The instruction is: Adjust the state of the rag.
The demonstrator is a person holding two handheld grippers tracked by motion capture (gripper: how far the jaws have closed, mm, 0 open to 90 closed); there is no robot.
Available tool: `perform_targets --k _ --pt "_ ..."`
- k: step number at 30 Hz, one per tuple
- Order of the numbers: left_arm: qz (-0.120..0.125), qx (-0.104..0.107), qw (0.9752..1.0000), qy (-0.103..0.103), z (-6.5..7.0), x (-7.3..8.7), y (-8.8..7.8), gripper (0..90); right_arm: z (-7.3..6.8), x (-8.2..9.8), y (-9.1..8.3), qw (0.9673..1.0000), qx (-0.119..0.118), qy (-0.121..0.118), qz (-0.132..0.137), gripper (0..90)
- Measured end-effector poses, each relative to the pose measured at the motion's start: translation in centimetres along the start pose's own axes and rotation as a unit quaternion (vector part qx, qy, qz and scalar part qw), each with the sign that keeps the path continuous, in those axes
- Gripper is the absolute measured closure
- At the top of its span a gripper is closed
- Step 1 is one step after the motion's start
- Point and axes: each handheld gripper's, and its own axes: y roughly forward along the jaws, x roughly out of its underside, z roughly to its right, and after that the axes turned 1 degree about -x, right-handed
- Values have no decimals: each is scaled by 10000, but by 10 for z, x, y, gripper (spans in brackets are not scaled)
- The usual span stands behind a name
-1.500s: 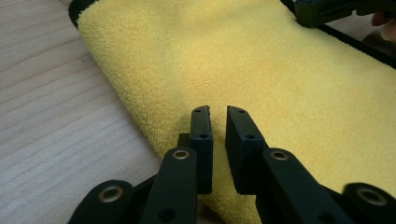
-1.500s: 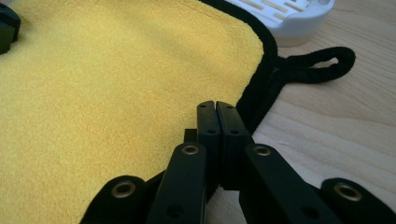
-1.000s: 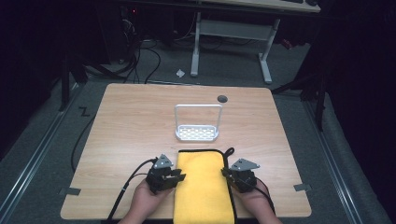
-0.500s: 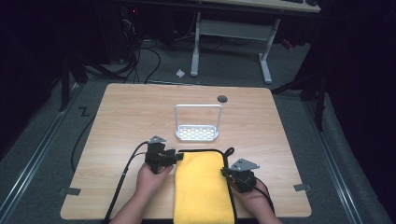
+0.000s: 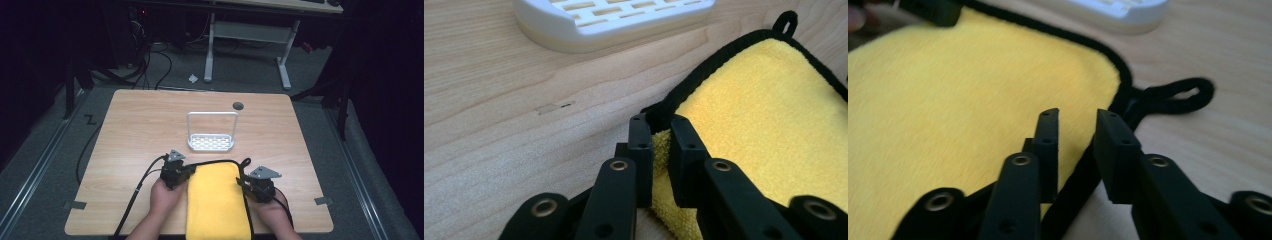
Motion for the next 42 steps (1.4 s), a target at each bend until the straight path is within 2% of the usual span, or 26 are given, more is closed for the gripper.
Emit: perform_targets --k 1,3,7,10,11,17,25,34,37,42 --pt "7 -31 10000 40 1 0 0 814 3 -4 2 10000 63 32 -3 653" --pt "13 -28 10000 34 1 1 0 808 11 -14 9 9996 100 274 -49 529" --pt "1 14 10000 -9 -1 1 -1 800 21 -24 26 9977 161 606 -275 396" --pt "0 30 10000 -15 -1 1 -1 799 24 -23 39 9962 131 662 -559 364" --pt "0 37 10000 -23 -1 1 -1 799 22 -23 40 9966 191 588 -540 373" --pt "-10 94 9999 -91 -3 1 -1 799 20 -25 41 9975 101 451 -530 561" --pt "-9 173 9997 -172 -5 0 -1 799 13 -25 43 9979 -23 411 -500 766" --pt "-11 190 9996 -199 -5 1 -1 799 10 -22 42 9986 -44 383 -375 797" --pt "22 188 9997 -146 -4 1 -3 804 10 -22 41 9985 -39 415 -346 799" --pt "257 248 9992 -205 -6 3 -8 827 8 -23 36 9988 -52 411 -246 800"
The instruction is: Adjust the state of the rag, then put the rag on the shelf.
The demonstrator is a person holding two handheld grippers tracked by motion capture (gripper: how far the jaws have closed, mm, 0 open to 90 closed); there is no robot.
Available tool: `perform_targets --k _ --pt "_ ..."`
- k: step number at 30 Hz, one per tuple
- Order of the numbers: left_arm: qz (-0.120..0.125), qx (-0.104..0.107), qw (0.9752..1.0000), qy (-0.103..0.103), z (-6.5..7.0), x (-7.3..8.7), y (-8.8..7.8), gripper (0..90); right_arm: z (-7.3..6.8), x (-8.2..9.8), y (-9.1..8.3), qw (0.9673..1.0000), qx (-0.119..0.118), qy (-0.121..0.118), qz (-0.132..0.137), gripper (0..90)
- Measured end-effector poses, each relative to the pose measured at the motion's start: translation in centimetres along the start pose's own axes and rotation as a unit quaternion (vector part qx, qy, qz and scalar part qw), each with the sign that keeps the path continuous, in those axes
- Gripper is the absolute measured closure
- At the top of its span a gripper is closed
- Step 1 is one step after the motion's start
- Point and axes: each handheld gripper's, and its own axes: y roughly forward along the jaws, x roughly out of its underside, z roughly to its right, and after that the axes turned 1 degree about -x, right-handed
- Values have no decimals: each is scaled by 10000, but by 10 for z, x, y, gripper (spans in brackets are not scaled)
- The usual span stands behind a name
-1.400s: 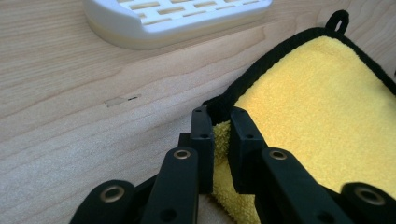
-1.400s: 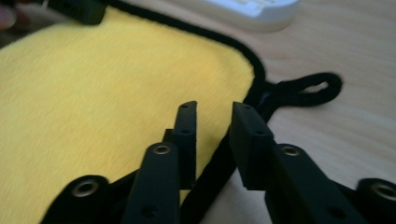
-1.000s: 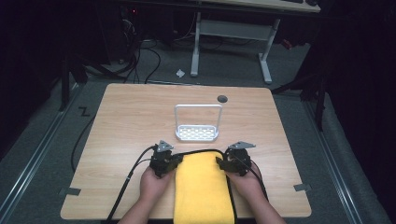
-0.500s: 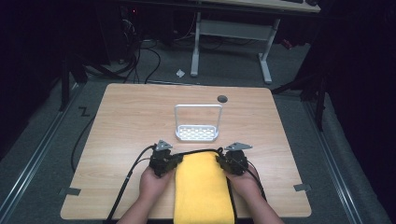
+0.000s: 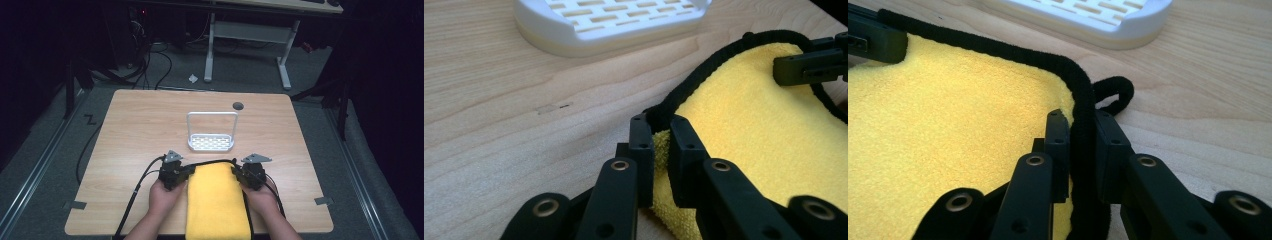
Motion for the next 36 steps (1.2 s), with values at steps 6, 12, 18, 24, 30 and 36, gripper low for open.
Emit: perform_targets --k 6,12,18,24,30,36 --pt "287 8 9996 -81 2 -2 -9 835 -7 -3 -9 9990 73 -266 363 801" --pt "626 -23 9980 10 9 -11 -22 836 -9 -7 -20 9974 95 -271 663 800" --pt "802 -6 9968 41 11 -17 -31 837 -13 -13 -31 9947 112 -349 957 800" --pt "1129 110 9935 -52 14 -28 -44 837 -18 -24 -46 9899 169 -509 1311 800" --pt "1394 77 9902 81 20 -48 -60 839 -23 -37 -60 9836 208 -507 1721 799" --pt "1682 48 9856 160 23 -64 -76 840 -24 -53 -72 9771 200 -554 2044 799"
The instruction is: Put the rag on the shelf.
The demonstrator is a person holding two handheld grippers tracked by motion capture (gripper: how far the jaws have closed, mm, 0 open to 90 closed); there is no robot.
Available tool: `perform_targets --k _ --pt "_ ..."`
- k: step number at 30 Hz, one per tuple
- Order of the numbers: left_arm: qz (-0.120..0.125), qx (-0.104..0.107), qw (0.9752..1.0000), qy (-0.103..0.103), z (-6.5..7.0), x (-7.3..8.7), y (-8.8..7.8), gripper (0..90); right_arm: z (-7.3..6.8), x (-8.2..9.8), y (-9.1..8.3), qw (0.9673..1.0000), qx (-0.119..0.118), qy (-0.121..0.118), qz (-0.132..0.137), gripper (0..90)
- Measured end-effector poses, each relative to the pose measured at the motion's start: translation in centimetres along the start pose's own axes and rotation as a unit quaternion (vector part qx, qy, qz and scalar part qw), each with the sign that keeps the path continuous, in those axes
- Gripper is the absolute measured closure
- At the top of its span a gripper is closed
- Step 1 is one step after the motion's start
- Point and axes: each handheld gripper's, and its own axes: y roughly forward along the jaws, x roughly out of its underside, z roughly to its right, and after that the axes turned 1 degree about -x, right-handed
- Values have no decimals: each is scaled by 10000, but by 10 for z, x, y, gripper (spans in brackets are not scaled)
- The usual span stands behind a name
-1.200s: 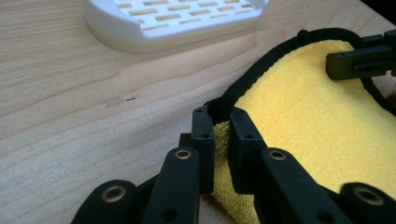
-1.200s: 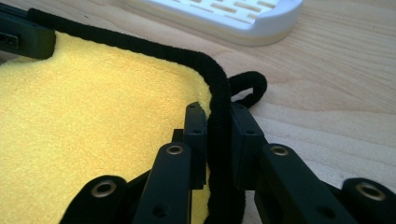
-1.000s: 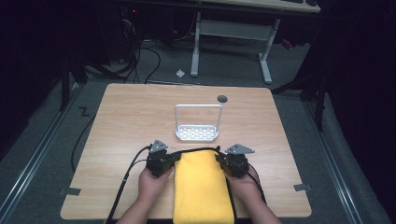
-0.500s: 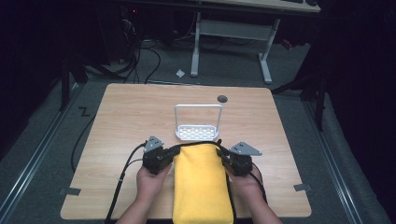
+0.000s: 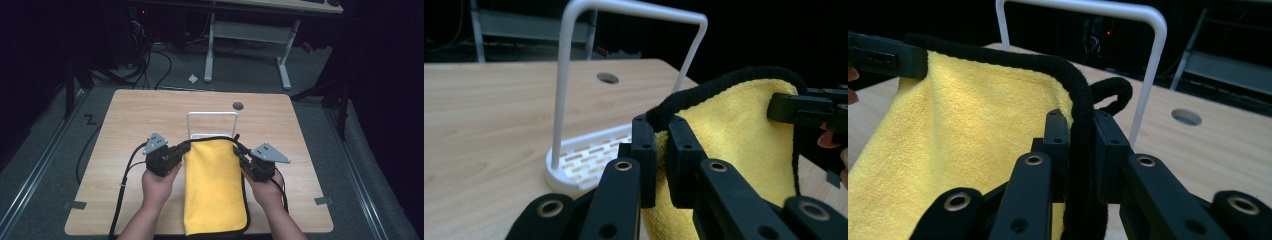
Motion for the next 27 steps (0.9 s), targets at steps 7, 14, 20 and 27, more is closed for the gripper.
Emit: perform_targets --k 7,14,20,27 --pt "236 -56 9996 122 2 -21 -8 843 -1 -24 -3 9996 -27 -46 272 799" --pt "477 -74 9983 318 5 -46 -17 844 -4 -51 -9 9985 5 -213 508 800" --pt "655 -104 9966 492 9 -68 -22 845 -2 -69 -13 9973 12 -241 691 799" --pt "795 -125 9940 736 15 -91 -24 845 2 -87 -15 9959 54 -190 885 799"
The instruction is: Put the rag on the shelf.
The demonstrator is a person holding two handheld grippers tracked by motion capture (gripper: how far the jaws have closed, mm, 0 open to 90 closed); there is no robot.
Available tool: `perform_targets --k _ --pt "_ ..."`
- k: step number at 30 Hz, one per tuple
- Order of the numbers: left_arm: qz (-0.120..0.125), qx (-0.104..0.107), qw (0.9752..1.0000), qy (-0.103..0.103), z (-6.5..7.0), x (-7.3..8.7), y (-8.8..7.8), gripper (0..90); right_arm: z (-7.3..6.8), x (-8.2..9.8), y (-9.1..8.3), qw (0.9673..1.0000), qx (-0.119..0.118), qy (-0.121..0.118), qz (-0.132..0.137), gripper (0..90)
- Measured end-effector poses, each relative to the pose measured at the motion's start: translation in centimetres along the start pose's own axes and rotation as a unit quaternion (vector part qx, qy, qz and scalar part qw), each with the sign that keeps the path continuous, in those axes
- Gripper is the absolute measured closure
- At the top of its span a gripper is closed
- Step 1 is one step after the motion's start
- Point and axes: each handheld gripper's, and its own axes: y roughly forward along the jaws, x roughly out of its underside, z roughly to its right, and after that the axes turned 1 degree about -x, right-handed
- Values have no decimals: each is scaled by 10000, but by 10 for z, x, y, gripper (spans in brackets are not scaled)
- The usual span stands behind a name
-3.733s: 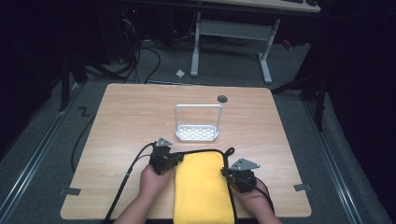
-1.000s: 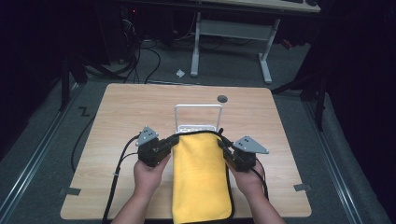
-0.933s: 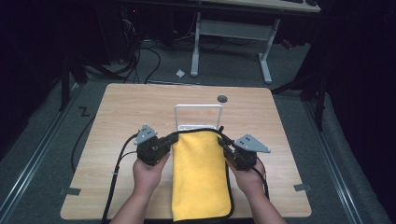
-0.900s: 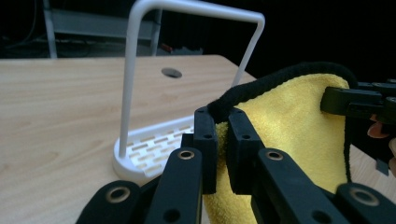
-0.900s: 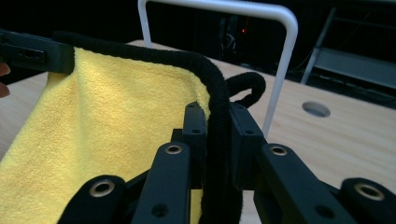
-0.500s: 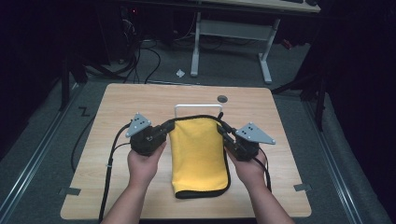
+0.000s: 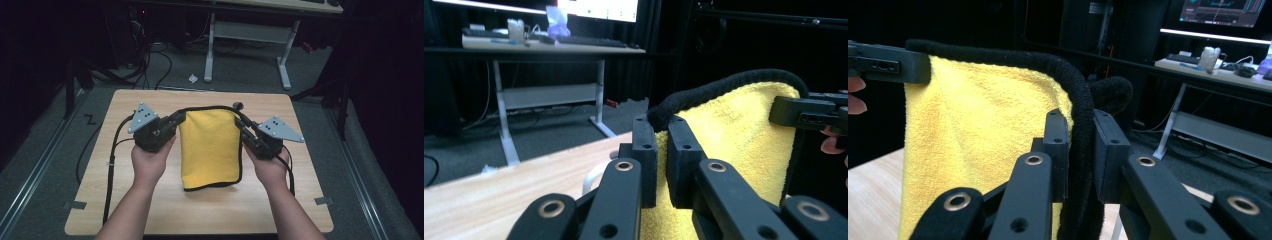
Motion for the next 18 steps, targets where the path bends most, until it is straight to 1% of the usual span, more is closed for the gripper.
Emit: perform_targets --k 3,7,10,13,16,18 --pt "34 -11 9999 125 1 -9 2 845 4 -7 2 10000 31 11 58 799" --pt "66 -33 9997 241 0 -19 7 845 10 -16 2 9999 45 42 143 799" --pt "76 -41 9995 318 -2 -24 10 845 12 -21 3 9998 93 -6 194 799" --pt "79 -34 9994 332 -4 -27 13 845 15 -24 5 9998 95 -23 192 799" --pt "80 -45 9994 325 -7 -29 16 845 17 -25 8 9998 72 24 201 799" --pt "57 -5 9996 274 -9 -30 18 845 17 -25 9 9998 81 7 190 799"
